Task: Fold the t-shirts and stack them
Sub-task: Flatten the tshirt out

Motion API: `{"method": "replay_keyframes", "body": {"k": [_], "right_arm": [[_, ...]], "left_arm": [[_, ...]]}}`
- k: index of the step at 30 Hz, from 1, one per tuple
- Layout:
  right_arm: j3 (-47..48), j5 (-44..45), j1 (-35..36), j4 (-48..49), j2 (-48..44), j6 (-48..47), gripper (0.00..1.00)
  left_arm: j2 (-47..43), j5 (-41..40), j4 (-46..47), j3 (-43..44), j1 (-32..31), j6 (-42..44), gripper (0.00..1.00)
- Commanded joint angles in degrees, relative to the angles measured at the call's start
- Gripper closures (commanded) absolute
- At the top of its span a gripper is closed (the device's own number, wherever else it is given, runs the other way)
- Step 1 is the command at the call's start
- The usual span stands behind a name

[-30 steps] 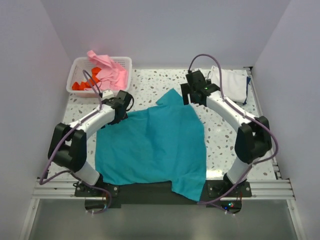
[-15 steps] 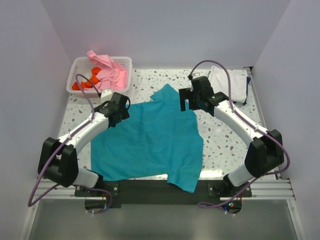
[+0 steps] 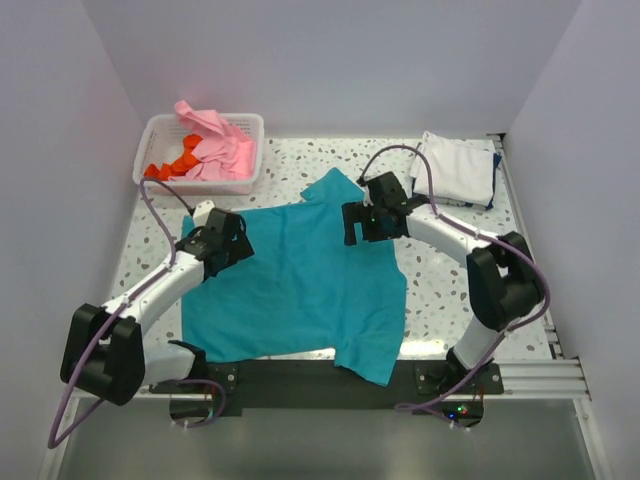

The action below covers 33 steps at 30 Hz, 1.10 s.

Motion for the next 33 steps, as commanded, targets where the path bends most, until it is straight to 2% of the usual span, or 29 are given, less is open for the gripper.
{"method": "replay_keyframes", "body": {"k": [1, 10, 16, 26, 30, 33], "right_arm": [[3.90, 0.69, 0.03, 0.80, 2.91, 0.58, 0.01], [4.70, 5.16, 0.03, -1.22, 9.68, 1.81, 0.01], [2.68, 8.07, -1.82, -2.10, 11.09, 1.46, 0.01], [-2.68, 10.71, -8.14, -2.71, 7.14, 1.99, 0.01], [-4.71, 10.45, -9.03, -2.71, 4.07, -0.29, 0.01], [-2.09, 8.00, -9.03, -4.03, 2.92, -1.87, 0.01]], "left_arm": [[0.61, 3.39, 4.90, -2.55, 1.60, 1.80, 0.00], [6.67, 7.44, 9.13, -3.08, 3.09, 2.94, 0.00], [11.33, 11.04, 11.68, -1.24, 3.09, 3.82, 0.00], [16.95, 13.68, 12.65, 3.95, 3.09, 5.49, 0.00], [16.44, 14.38, 12.83, 3.86, 3.09, 5.67, 0.00], [14.68, 14.30, 12.65, 3.42, 3.09, 5.67, 0.00]]}}
